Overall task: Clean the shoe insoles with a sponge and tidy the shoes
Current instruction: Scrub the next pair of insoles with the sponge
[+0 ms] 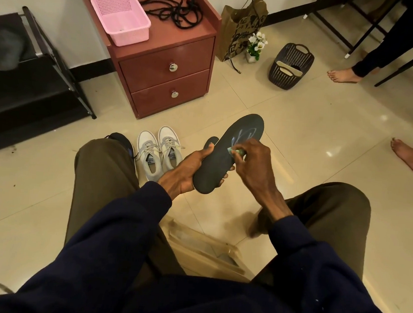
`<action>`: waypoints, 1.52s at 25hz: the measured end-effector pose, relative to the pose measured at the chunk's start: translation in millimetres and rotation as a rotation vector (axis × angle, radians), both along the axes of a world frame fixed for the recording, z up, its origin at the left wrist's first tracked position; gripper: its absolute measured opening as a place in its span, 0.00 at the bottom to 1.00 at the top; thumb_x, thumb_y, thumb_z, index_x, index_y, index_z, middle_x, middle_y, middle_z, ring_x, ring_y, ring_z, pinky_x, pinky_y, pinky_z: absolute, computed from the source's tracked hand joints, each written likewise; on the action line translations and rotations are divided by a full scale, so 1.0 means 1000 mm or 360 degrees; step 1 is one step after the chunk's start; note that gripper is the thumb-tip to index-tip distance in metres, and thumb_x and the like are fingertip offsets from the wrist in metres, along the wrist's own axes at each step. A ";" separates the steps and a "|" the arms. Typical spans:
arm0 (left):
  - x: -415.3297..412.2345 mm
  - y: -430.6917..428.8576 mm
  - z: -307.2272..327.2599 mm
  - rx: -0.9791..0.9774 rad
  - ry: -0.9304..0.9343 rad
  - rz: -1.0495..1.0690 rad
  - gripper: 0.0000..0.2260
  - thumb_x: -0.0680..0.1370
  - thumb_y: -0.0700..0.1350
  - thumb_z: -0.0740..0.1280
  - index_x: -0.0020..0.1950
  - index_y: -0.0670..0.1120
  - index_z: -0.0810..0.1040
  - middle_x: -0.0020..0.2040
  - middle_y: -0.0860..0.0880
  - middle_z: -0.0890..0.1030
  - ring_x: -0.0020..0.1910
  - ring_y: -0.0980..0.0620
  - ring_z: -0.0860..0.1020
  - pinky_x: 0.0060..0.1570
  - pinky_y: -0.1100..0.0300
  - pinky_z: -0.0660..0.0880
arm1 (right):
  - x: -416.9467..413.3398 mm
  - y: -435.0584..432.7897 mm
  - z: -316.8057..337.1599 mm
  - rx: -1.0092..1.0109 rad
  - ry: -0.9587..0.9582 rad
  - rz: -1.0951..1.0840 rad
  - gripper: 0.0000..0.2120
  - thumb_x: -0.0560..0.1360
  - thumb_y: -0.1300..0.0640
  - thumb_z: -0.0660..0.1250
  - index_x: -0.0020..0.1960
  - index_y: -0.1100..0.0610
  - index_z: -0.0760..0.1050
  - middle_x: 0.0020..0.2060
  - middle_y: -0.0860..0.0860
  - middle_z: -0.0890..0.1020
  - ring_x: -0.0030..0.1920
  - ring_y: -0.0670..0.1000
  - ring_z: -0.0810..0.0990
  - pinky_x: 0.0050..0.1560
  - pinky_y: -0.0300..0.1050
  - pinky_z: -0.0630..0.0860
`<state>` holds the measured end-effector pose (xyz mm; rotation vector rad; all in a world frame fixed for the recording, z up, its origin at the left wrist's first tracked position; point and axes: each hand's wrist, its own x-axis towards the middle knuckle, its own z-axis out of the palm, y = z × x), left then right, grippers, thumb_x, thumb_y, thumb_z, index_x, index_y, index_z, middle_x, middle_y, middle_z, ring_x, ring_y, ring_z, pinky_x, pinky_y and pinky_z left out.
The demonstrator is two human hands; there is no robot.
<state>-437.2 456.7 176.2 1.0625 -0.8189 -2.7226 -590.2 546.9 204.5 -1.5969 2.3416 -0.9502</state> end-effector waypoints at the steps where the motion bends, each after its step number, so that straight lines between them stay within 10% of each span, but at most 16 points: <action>1: 0.000 0.001 0.000 -0.0022 0.0014 -0.0019 0.25 0.85 0.60 0.56 0.62 0.41 0.81 0.54 0.38 0.83 0.43 0.44 0.80 0.45 0.51 0.78 | -0.006 0.003 -0.001 0.0012 0.0005 -0.0085 0.05 0.75 0.60 0.76 0.51 0.58 0.86 0.45 0.53 0.84 0.42 0.48 0.81 0.44 0.31 0.73; 6: -0.001 -0.001 -0.002 0.0040 -0.0047 0.0193 0.19 0.84 0.57 0.61 0.55 0.43 0.83 0.46 0.44 0.85 0.39 0.48 0.82 0.42 0.54 0.81 | 0.034 0.007 0.000 0.0116 -0.0112 0.0543 0.05 0.74 0.62 0.76 0.49 0.58 0.87 0.42 0.51 0.84 0.40 0.45 0.78 0.43 0.37 0.75; 12: -0.003 0.003 -0.001 -0.0004 0.0027 0.0084 0.25 0.85 0.60 0.55 0.62 0.41 0.81 0.53 0.38 0.84 0.43 0.43 0.80 0.44 0.51 0.80 | -0.003 0.003 -0.007 0.0050 0.0057 -0.0021 0.06 0.75 0.61 0.76 0.51 0.57 0.86 0.45 0.53 0.84 0.42 0.46 0.79 0.44 0.33 0.74; 19: 0.001 -0.003 -0.002 0.0097 0.0109 0.0249 0.23 0.85 0.59 0.56 0.57 0.44 0.85 0.52 0.45 0.85 0.46 0.48 0.83 0.49 0.56 0.81 | 0.034 0.004 0.003 0.0148 -0.0213 0.0617 0.05 0.74 0.61 0.76 0.49 0.57 0.86 0.43 0.50 0.83 0.41 0.45 0.78 0.43 0.35 0.75; 25: -0.003 0.002 0.000 0.0058 0.0144 0.0072 0.25 0.85 0.61 0.56 0.65 0.43 0.78 0.54 0.41 0.82 0.49 0.44 0.80 0.52 0.45 0.77 | 0.002 -0.002 -0.005 0.0005 0.0042 -0.0015 0.06 0.76 0.60 0.75 0.52 0.59 0.85 0.46 0.53 0.82 0.44 0.50 0.79 0.46 0.38 0.75; 30: -0.001 0.001 0.000 0.0033 0.0040 0.0195 0.22 0.85 0.60 0.57 0.60 0.44 0.82 0.48 0.45 0.85 0.41 0.49 0.84 0.42 0.56 0.82 | 0.036 0.002 0.004 0.0227 -0.0281 0.0491 0.05 0.72 0.58 0.79 0.47 0.56 0.86 0.39 0.46 0.81 0.38 0.40 0.77 0.41 0.34 0.74; 38: -0.006 0.007 0.001 -0.0012 -0.0049 0.0055 0.26 0.85 0.62 0.55 0.61 0.43 0.81 0.50 0.42 0.85 0.44 0.45 0.82 0.44 0.51 0.81 | 0.011 0.002 0.000 0.0075 -0.0050 0.0009 0.04 0.75 0.58 0.76 0.48 0.57 0.86 0.41 0.51 0.82 0.38 0.46 0.77 0.40 0.38 0.73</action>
